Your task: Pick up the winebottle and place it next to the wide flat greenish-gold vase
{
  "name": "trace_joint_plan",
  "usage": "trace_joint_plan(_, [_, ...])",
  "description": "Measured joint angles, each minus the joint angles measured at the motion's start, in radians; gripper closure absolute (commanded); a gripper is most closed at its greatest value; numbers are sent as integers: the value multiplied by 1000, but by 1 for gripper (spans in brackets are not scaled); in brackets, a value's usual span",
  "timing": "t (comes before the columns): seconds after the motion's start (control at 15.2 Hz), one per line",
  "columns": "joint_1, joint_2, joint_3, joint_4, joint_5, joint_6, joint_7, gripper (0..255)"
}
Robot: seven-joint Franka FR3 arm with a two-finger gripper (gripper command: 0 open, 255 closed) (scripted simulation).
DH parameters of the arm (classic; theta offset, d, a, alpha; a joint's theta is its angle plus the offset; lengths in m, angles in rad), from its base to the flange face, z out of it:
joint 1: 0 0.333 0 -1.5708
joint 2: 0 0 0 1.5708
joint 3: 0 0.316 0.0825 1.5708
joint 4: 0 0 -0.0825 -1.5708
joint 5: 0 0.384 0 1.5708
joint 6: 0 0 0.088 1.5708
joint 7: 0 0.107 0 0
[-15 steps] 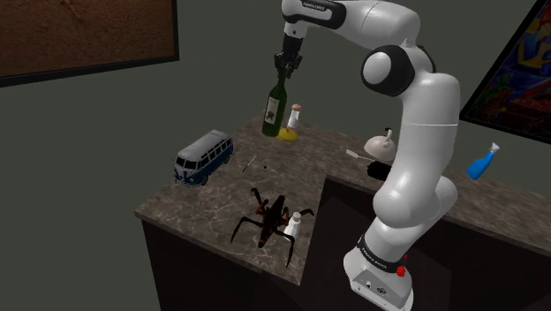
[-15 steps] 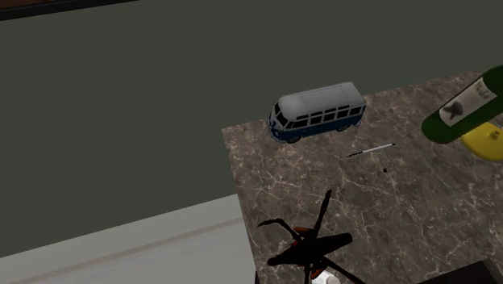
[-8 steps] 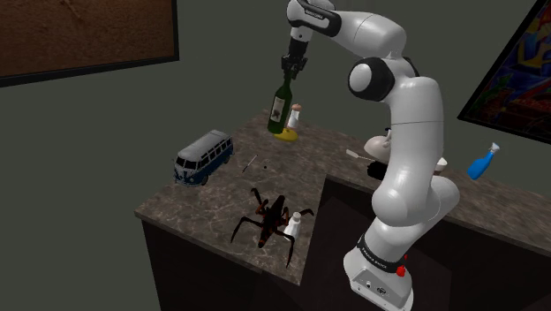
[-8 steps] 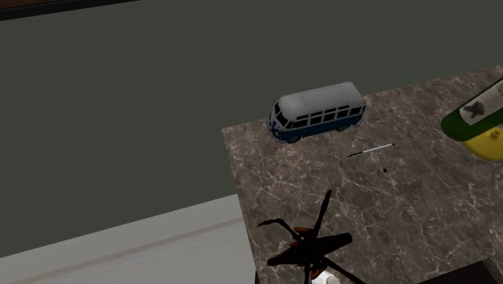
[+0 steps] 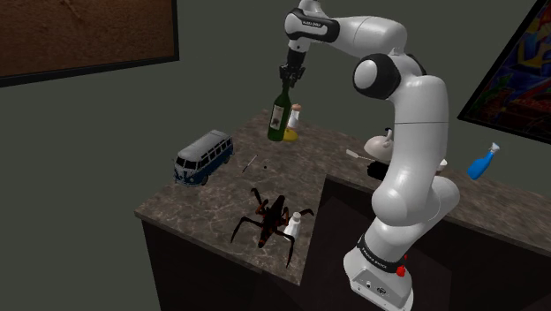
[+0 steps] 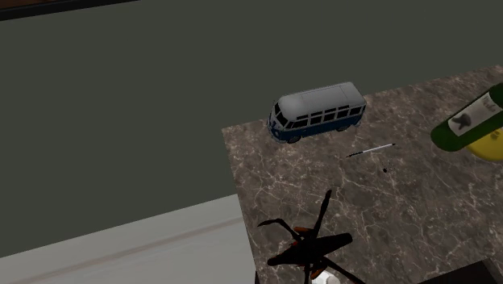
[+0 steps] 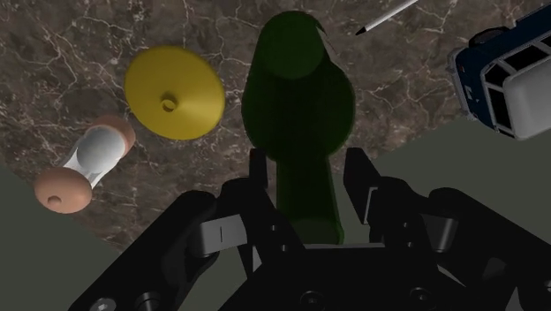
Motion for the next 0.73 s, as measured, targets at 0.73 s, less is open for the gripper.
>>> trace_joint_plan(0.73, [-5,-37,0,-207,1,170,4,255])
